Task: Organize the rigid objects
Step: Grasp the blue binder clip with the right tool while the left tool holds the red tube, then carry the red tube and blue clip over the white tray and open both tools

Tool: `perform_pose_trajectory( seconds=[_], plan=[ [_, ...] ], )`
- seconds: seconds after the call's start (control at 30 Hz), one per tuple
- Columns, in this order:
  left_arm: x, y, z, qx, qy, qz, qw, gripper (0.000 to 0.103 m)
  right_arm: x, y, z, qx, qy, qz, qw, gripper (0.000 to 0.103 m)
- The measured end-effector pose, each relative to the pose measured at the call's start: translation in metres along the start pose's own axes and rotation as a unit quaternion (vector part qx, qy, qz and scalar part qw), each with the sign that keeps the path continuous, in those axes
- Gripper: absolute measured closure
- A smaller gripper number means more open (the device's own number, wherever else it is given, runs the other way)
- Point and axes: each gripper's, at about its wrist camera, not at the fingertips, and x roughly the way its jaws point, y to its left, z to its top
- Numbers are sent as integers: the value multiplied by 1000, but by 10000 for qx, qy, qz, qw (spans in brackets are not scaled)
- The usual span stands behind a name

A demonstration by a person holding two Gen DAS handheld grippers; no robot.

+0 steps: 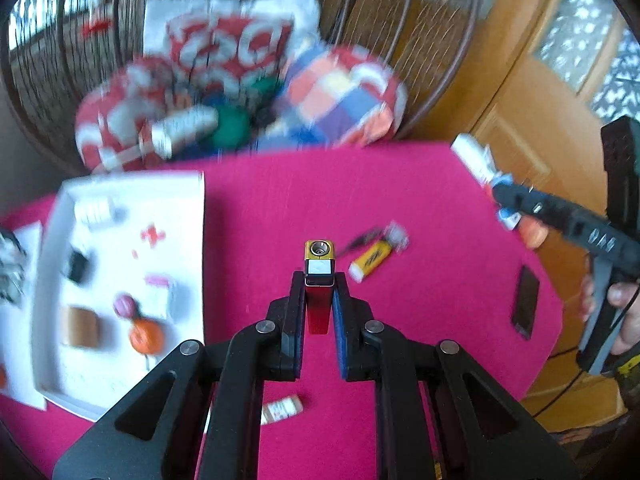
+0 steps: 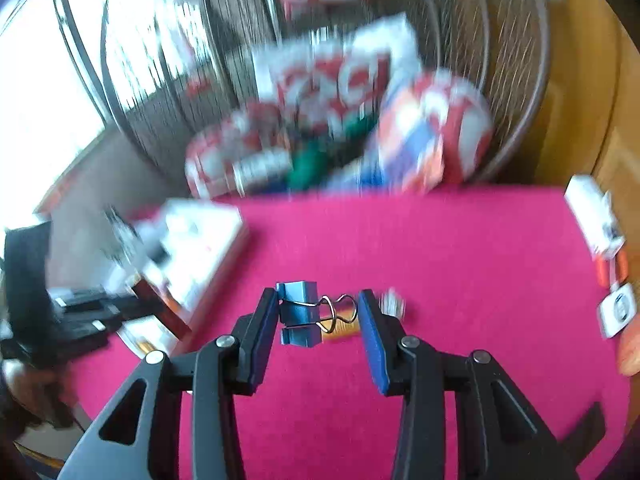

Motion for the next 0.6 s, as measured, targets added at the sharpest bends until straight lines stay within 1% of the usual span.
perform_pose_trajectory(
  seconds=[0.1, 0.13, 0.27, 0.33, 0.4, 0.47, 0.53, 0.6],
  plan=[
    [-41, -8, 16, 94, -578, 67, 9983, 92, -49, 13, 26, -95, -756, 37, 9971, 63],
    [-53, -7, 20, 106, -735, 92, 9972, 92, -60, 18, 29, -127, -922, 34, 9957, 63],
    [-116, -4, 39, 148, -1468, 230, 9888, 92, -108, 39, 50, -256, -1715, 65, 9848, 63],
    [-146, 3, 47, 112, -1774, 317, 9836, 92, -128, 47, 54, -284, -2017, 129, 9789, 63],
    [-177, 13, 52, 68, -2087, 400, 9771, 92, -145, 52, 56, -317, -2239, 176, 9739, 63],
    [-205, 23, 54, 23, -2355, 561, 9702, 92, -155, 61, 58, -353, -2418, 242, 9694, 63],
    [-226, 32, 53, -30, -2553, 688, 9644, 92, -165, 70, 61, -375, -2545, 342, 9657, 63],
    [-243, 43, 51, -73, -2666, 801, 9604, 92, -167, 80, 61, -408, -2610, 407, 9636, 63]
  ],
)
